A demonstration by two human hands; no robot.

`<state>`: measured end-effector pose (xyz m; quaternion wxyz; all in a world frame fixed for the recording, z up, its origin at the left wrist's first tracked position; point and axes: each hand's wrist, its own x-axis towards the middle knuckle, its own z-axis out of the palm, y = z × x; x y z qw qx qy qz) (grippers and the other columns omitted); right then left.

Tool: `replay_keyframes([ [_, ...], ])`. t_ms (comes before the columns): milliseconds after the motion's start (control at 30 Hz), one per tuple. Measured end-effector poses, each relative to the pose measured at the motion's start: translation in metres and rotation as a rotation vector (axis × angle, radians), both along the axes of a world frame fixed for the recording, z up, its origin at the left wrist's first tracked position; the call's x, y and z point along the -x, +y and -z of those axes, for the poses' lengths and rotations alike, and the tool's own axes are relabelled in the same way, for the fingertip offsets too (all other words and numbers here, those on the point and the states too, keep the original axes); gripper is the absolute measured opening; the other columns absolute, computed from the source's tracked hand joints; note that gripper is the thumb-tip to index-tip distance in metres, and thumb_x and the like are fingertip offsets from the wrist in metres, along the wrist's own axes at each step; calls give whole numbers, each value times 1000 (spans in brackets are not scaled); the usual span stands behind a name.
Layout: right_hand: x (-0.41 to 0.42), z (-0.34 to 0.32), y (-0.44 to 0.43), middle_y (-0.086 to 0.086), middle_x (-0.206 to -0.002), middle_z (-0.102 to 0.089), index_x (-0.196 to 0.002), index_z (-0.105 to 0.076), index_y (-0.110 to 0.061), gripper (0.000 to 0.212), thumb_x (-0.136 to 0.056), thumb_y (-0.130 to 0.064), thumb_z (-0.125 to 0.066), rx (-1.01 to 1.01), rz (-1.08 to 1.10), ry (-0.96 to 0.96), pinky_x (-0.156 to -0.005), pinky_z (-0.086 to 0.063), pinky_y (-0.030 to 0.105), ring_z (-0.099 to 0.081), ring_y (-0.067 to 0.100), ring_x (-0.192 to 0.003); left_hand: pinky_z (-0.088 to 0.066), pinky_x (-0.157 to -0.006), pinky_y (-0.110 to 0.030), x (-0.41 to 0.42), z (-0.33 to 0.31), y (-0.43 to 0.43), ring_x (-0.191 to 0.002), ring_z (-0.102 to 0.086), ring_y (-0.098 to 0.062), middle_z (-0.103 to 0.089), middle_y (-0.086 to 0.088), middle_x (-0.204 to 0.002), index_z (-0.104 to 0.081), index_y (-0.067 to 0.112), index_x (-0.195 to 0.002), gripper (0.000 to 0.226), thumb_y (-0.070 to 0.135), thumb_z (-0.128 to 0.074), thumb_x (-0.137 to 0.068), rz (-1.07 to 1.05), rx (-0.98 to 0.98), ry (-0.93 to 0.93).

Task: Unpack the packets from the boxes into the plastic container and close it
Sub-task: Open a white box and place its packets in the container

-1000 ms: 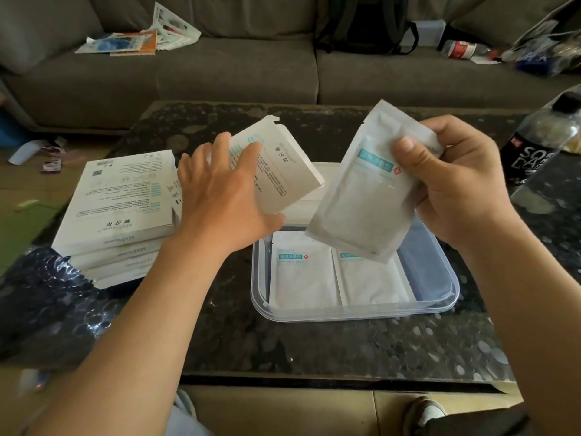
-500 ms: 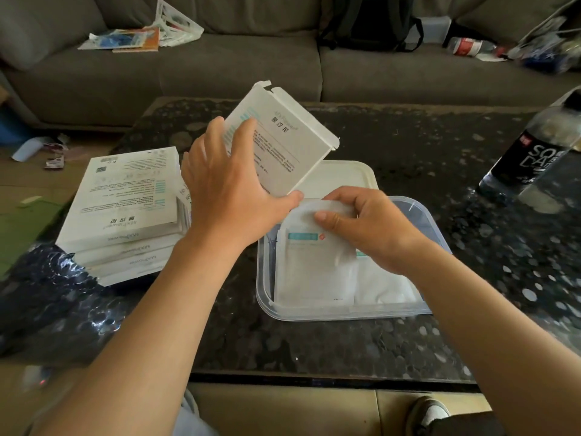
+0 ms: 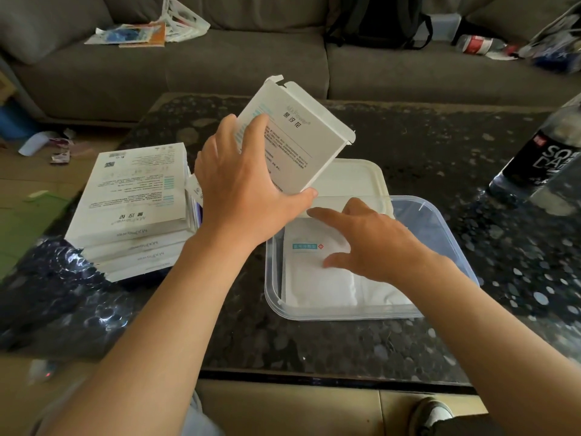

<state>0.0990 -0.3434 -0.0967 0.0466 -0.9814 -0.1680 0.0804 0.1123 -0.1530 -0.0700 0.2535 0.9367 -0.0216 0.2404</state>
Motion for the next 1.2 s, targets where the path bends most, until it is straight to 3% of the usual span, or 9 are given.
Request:
replay_keyframes([
  [133, 6, -5, 2, 2, -139, -40, -150, -31, -45, 76, -84, -65, -64, 180, -17, -70, -92, -54, 41, -51, 24, -122, -40, -111, -57, 0, 1, -1, -134, -42, -31, -43, -10, -151, -41, 22, -150, 107, 73, -73, -62, 15, 6, -11],
  [233, 9, -9, 0, 0, -141, -38, -148, -38, -42, 78, -81, -67, -66, 178, -17, -24, -97, -52, 41, -49, 24, -125, -41, -110, -58, 0, 1, -2, -133, -43, -32, -44, -11, -150, -41, 22, -150, 108, 74, -72, -61, 25, 1, -14],
  [333, 12, -7, -7, -7, -142, -45, -151, -36, -42, 86, -76, -64, -74, 68, -34, 169, -105, -46, 38, -49, 19, -128, -40, -111, -59, 0, 1, -2, -135, -42, -31, -42, -10, -152, -40, 23, -151, 108, 75, -71, -61, 34, -1, 6],
  [433, 12, 1, -8, -8, -151, -41, -152, -33, -42, 88, -77, -62, -74, 70, -71, 242, -114, -36, 37, -42, 19, -138, -40, -111, -60, 0, 2, -3, -133, -42, -32, -42, -11, -151, -41, 22, -151, 108, 74, -73, -62, 51, -2, 1],
  [767, 10, 16, -7, -14, -164, -23, -155, -23, -46, 85, -83, -68, -62, 95, -121, 241, -121, -23, 43, -23, 19, -151, -39, -112, -58, -1, 5, -4, -134, -41, -29, -42, -9, -152, -39, 25, -151, 108, 73, -74, -61, 76, -1, 26],
  [1100, 12, 12, -5, -13, -165, -22, -156, -22, -43, 84, -85, -71, -58, 109, -174, 196, -122, -23, 42, -24, 19, -151, -39, -113, -58, 2, 5, -5, -135, -41, -30, -41, -10, -152, -40, 24, -151, 107, 72, -73, -61, 89, -4, 27],
  [1200, 12, 9, 2, -14, -167, -14, -156, -17, -45, 83, -87, -69, -57, 63, -216, 217, -122, -22, 41, -16, 17, -154, -39, -113, -58, 0, 4, -5, -135, -41, -30, -41, -10, -153, -40, 24, -151, 107, 72, -74, -62, 87, -3, 21],
])
